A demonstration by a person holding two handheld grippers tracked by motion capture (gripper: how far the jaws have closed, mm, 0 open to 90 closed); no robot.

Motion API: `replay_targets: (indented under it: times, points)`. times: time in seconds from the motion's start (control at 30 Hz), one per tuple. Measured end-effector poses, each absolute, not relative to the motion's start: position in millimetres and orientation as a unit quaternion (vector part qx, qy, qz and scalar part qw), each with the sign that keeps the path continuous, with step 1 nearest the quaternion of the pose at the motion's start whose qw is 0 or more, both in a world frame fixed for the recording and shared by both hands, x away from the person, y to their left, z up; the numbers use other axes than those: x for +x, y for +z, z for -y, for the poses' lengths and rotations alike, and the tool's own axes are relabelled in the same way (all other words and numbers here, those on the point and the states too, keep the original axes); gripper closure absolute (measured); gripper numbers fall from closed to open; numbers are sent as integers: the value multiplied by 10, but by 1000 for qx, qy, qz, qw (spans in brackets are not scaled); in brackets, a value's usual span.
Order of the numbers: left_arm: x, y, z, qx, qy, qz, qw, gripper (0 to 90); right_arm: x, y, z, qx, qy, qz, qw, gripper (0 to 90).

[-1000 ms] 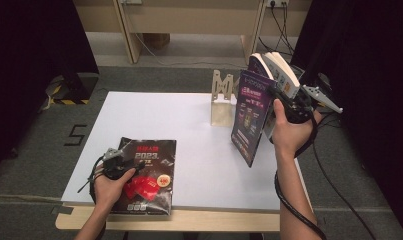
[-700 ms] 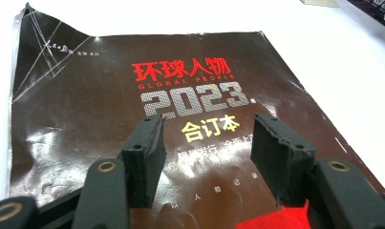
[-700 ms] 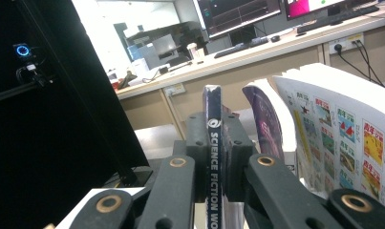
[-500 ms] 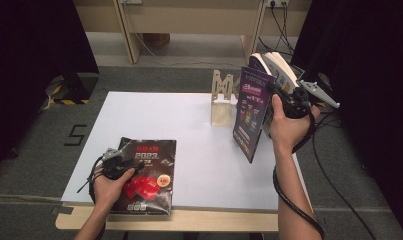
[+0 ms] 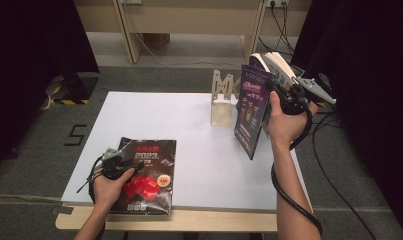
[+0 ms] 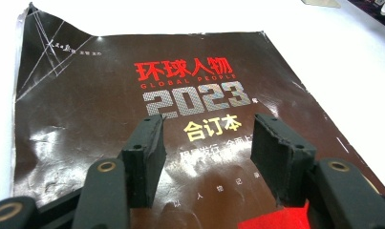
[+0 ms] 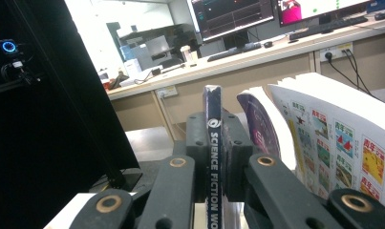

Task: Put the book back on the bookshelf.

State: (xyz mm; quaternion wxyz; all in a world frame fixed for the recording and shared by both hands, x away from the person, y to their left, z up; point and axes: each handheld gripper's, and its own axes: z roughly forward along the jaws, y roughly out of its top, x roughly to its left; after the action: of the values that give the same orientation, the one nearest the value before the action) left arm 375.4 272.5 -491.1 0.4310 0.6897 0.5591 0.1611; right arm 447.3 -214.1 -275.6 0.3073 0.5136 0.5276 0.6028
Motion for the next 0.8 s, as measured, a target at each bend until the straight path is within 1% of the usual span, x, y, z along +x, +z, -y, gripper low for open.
replay_targets:
  times: [0.6, 0.8]
  points:
    - [3753, -4911, -2734, 690, 162, -560, 430, 445, 4613, -2709, 2096, 518, 594, -525, 320, 849]
    - [3754, -4914, -2745, 688, 162, -561, 431, 446, 4661, -2677, 2080, 515, 594, -522, 331, 849]
